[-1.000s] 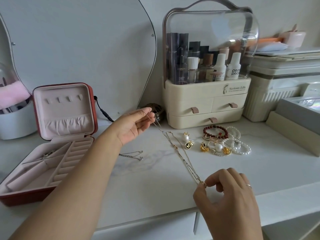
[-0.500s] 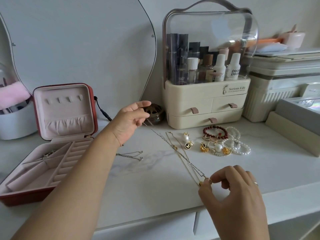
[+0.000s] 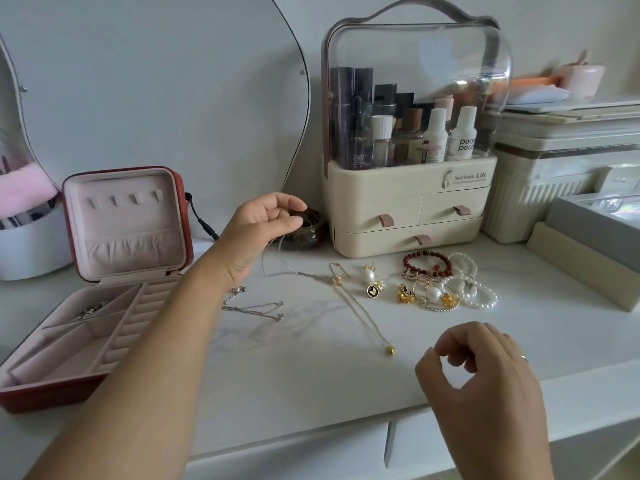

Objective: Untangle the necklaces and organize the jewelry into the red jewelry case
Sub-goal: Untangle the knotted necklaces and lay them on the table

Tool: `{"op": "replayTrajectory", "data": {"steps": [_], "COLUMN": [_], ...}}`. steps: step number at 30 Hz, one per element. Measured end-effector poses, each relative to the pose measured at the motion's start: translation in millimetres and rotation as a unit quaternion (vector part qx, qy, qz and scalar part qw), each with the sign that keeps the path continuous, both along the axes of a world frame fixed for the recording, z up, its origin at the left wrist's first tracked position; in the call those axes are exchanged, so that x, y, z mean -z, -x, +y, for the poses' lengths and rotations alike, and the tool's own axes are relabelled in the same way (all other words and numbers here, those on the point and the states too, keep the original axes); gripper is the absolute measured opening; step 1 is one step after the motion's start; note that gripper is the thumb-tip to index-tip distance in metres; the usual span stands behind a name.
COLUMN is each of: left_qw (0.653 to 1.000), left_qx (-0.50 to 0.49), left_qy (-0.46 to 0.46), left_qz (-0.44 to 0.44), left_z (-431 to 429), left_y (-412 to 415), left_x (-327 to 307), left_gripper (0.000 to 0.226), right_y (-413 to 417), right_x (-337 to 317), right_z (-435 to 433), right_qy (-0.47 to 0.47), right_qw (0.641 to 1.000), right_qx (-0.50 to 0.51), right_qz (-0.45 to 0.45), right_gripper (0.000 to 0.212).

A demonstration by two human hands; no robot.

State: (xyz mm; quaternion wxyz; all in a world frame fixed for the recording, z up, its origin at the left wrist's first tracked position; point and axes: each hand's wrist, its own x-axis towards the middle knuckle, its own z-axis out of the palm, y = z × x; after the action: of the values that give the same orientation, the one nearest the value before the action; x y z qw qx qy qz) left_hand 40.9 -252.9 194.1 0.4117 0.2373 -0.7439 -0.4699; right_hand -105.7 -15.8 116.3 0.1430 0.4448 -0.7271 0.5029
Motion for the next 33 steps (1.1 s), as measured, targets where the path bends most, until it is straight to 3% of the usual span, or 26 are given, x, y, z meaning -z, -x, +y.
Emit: {"op": "replayTrajectory", "data": {"steps": [9, 11, 15, 17, 23, 27, 33], "left_qw": [0.995, 0.994, 0.992, 0.99, 0.992, 0.993, 0.961], "left_qx": [0.09, 0.096, 0.09, 0.075, -0.021, -0.118, -0.144], "left_qy": [-0.042, -0.049, -0.067, -0.082, -0.072, 0.003, 0.093], "left_qz": [0.02, 0.031, 0.065, 0.085, 0.099, 0.02, -0.219], "left_z": [8.6, 8.8, 7.1, 6.0, -1.7, -2.5, 6.1], "left_y": [9.3, 12.1, 14.3, 14.3, 7.2, -1.8, -11.0], "left_x": [-6.9, -10.7, -18.6, -23.5, -36.9, -37.2, -12.0], "left_gripper": [0.022, 0.022, 0.019, 0.019, 0.026, 0.027, 0.022], "right_y": [2.5, 11.2, 22.3, 22.3, 19.0, 17.0, 12.6], "right_x": [-29.3, -39.2, -40.8, -30.7, -11.3, -8.9, -9.4], "right_z": [-38.0, -56.5, -82.2, -87.6, -85.7, -79.0, -62.6], "right_qy": [-0.021, -0.094, -0.291, -0.288, -0.199, -0.179, -0.151], "right_qw": [0.995, 0.984, 0.919, 0.913, 0.943, 0.942, 0.948], "right_qx": [-0.091, -0.148, -0.237, -0.246, -0.166, -0.148, -0.145], "right_qz": [0.023, 0.035, 0.12, 0.15, 0.207, 0.243, 0.241], "right_gripper": [0.011, 0.013, 0.035, 0.03, 0.02, 0.016, 0.013]}}
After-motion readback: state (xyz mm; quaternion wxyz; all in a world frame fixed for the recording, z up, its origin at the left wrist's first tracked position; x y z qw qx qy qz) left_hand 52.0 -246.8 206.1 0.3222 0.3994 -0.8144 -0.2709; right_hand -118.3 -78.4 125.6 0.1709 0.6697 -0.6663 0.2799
